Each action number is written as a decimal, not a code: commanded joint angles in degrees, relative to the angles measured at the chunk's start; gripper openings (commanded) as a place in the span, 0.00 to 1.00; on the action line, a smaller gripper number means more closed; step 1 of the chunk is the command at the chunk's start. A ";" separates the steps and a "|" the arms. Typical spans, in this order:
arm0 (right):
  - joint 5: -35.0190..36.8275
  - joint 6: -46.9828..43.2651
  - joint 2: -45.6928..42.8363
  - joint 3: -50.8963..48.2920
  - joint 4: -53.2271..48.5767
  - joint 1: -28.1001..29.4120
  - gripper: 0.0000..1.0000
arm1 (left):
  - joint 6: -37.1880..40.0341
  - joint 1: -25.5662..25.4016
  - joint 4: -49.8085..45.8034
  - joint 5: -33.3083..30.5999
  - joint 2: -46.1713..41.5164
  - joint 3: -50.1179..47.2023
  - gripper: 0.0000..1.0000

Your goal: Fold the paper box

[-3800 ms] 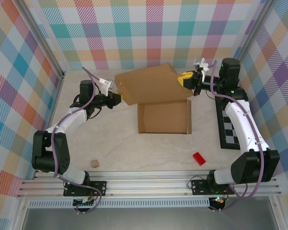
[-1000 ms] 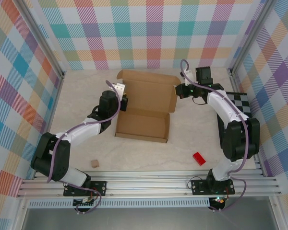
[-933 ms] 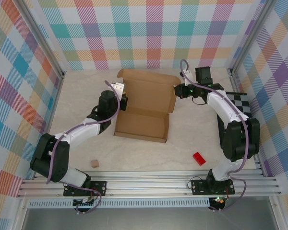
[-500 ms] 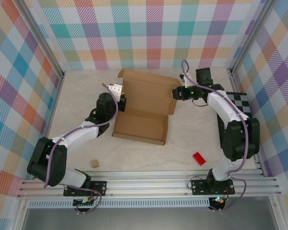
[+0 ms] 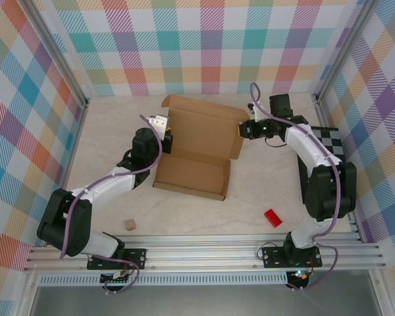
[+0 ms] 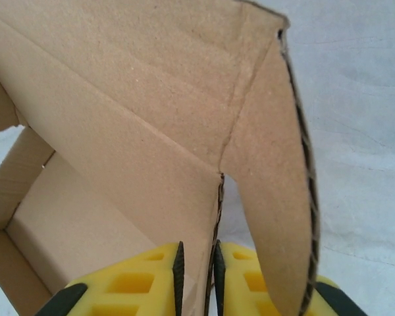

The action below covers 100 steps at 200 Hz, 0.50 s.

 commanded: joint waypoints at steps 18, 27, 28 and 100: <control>-0.95 4.04 -0.99 -2.85 2.29 0.24 0.03 | -3.16 -1.05 3.99 -0.87 -1.45 0.07 0.00; 2.30 7.24 -3.07 -4.05 5.68 0.88 0.00 | -4.36 -1.05 4.78 -1.02 -1.11 0.03 0.00; 2.68 7.52 -3.33 -4.18 6.06 0.97 0.00 | -4.43 -1.05 4.86 -1.06 -0.99 0.04 0.00; 44.23 23.11 -12.78 -7.14 27.04 11.71 0.00 | -9.68 -1.21 10.97 0.77 5.44 0.50 0.00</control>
